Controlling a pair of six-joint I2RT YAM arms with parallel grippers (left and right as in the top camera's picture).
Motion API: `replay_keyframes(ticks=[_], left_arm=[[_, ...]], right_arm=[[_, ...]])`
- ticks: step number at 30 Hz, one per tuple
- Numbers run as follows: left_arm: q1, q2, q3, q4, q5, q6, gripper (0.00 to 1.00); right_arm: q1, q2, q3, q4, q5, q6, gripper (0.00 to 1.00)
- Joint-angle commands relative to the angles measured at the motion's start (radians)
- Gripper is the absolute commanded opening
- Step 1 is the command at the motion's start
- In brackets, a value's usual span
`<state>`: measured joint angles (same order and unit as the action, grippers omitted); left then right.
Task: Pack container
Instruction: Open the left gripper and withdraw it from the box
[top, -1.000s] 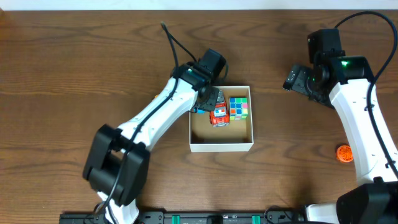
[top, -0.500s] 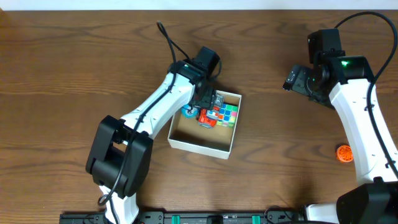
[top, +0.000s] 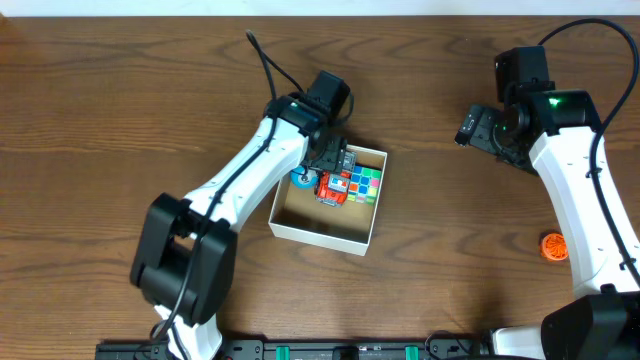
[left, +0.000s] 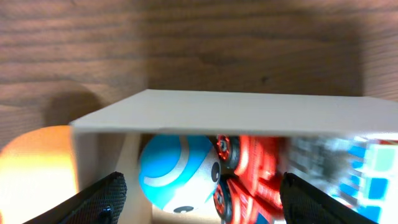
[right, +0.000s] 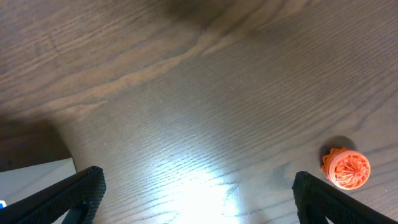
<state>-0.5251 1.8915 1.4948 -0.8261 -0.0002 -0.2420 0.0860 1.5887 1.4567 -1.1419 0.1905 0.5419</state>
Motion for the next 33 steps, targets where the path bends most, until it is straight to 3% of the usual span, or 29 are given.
replay_keyframes(ticks=[1, 6, 13, 21, 27, 33], left_arm=[[0.005, -0.076, 0.013, -0.002, -0.011, 0.013, 0.81], [0.005, -0.169, 0.013, -0.003, -0.031, 0.012, 0.81], [0.046, -0.332, 0.013, -0.064, -0.256, 0.012, 0.84], [0.317, -0.470, 0.013, -0.175, -0.256, 0.010, 0.86], [0.556, -0.487, 0.010, -0.237, -0.213, -0.041, 0.90], [0.680, -0.473, -0.027, -0.237, -0.090, -0.040, 0.90]], right_arm=[[-0.001, 0.000, -0.005, -0.003, 0.004, -0.011, 0.99], [-0.001, 0.000, -0.005, -0.003, 0.005, -0.024, 0.99], [-0.001, 0.000, -0.005, 0.001, 0.010, -0.084, 0.99], [-0.062, -0.036, 0.002, -0.019, 0.095, -0.037, 0.99], [-0.239, -0.090, -0.003, -0.184, -0.018, 0.075, 0.99], [-0.390, -0.097, -0.098, -0.231, -0.019, 0.107, 0.99]])
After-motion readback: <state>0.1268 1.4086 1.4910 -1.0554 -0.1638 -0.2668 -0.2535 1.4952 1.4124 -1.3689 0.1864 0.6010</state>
